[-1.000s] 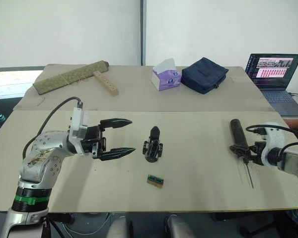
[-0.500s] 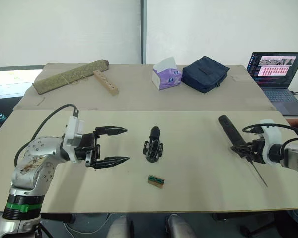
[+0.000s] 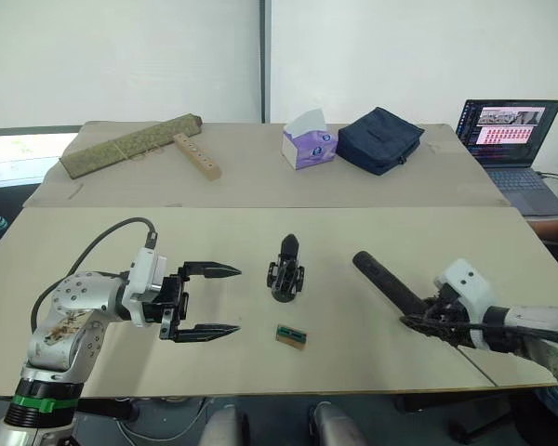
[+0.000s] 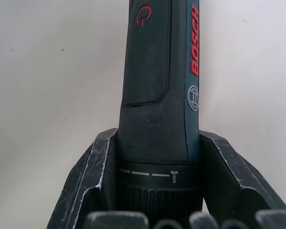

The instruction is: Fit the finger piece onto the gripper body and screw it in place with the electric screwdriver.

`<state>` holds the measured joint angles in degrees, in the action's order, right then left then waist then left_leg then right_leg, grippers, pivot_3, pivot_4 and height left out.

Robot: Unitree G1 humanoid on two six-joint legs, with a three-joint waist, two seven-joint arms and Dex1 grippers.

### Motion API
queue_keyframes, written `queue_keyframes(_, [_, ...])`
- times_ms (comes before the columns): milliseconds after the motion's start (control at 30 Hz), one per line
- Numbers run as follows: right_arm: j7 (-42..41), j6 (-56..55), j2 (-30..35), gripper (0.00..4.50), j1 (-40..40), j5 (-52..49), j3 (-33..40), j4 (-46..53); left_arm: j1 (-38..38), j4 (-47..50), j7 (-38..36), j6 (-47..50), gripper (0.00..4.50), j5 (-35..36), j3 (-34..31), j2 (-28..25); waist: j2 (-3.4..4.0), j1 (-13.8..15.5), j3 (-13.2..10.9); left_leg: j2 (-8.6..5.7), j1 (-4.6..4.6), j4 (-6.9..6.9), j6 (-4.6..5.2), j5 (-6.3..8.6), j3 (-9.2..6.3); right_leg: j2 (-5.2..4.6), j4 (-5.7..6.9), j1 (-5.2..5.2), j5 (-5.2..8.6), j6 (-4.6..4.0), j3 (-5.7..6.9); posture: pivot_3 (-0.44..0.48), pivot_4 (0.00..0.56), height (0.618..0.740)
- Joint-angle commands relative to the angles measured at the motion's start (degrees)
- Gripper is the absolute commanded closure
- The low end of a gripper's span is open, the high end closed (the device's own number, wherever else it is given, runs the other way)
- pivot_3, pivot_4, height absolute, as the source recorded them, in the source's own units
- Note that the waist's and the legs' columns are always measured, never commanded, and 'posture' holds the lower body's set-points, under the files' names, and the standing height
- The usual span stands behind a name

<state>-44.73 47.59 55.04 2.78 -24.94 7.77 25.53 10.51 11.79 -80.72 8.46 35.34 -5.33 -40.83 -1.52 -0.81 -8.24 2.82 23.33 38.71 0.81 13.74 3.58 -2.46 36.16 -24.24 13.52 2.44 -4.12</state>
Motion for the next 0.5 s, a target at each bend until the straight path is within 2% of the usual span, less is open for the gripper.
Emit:
queue_keyframes(33, [-2.79,-8.99,-0.77,2.53,-0.19,2.62,-0.86,-3.29,0.43,1.27,0.38,-0.74,0.0,0.23,-0.33,-0.09,0.0,0.02,0.0,-0.01,0.01,-0.01,0.01,0.01,-0.01,0.0,0.02,0.0,0.0,-0.02,0.01,0.0,0.15,0.74])
queue_keyframes(100, [-3.34,-9.35,-1.12,2.53,-1.18,2.59,-1.33,-4.84,0.16,1.57,0.61,-0.45,0.0,0.46,-0.57,-0.24,-0.01,0.05,0.0,-0.02,0.05,-0.01,0.02,0.01,-0.01,0.0,0.02,-0.02,-0.09,-0.17,0.01,0.0,0.15,0.74])
queue_keyframes(167, [-4.3,-9.84,-0.66,1.49,-1.55,3.01,-1.81,-5.45,-0.24,1.84,0.8,-0.27,0.0,0.62,-0.85,-0.45,-0.01,0.02,0.0,-0.03,0.04,0.04,0.02,0.01,-0.01,0.0,0.02,0.01,-0.14,-0.18,0.0,0.0,0.15,0.74])
queue_keyframes(300, [-5.64,-9.06,0.18,0.16,-2.28,2.78,-1.34,-5.87,-0.43,2.64,1.66,0.33,0.0,0.71,-0.75,-0.5,-0.01,0.02,0.0,-0.02,-0.02,0.05,0.02,0.01,-0.01,0.0,0.03,0.05,-0.12,-0.15,0.0,0.0,0.15,0.74])
queue_keyframes(333, [-5.91,-8.78,0.63,0.04,-2.46,2.82,-0.93,-5.67,-0.47,3.09,2.03,0.62,0.0,0.78,-0.65,-0.49,-0.01,0.04,0.0,-0.02,-0.02,0.04,0.02,0.01,-0.01,0.0,0.04,0.04,-0.12,-0.15,0.0,0.0,0.15,0.74])
queue_keyframes(500, [-9.71,-3.32,6.99,0.04,-5.21,-0.05,1.43,-2.12,-0.71,4.85,3.42,2.21,0.0,1.14,-0.31,-0.6,0.0,0.09,-0.01,-0.03,0.01,0.04,0.02,0.01,-0.01,-0.02,0.04,0.03,-0.14,-0.18,-0.01,0.0,0.15,0.74])
